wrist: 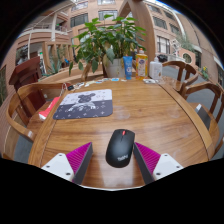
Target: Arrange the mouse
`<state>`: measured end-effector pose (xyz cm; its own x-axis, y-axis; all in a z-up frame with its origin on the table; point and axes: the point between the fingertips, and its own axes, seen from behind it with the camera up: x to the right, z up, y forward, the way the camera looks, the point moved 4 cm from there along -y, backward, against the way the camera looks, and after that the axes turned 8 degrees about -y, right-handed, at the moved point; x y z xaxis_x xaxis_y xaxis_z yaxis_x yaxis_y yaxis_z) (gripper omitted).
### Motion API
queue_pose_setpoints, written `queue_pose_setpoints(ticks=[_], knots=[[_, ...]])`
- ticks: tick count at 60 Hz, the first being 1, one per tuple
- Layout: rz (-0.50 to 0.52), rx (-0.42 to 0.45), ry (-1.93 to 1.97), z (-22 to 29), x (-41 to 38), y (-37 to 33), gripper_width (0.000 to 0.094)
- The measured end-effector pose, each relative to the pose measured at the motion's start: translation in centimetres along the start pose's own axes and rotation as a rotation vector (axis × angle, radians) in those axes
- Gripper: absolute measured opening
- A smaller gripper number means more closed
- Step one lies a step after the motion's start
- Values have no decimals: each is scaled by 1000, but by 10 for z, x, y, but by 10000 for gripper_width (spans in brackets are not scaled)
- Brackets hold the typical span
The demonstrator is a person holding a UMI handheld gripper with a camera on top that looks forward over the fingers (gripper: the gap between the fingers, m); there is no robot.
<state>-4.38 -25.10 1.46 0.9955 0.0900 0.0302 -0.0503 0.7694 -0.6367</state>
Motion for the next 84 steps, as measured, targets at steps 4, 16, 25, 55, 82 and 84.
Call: queue_pose_setpoints(ticks=[4,16,25,55,82,84], knots=[[-46,-3,-30,4,1,8,817],[-108,29,-70,12,1,22,463],[-126,46,-90,13,2,20,359],[-132,415,-2,234,24,-29,346],[52,63,-137,179,-108,156,352],[62,35,-124,171,-109,166,365]])
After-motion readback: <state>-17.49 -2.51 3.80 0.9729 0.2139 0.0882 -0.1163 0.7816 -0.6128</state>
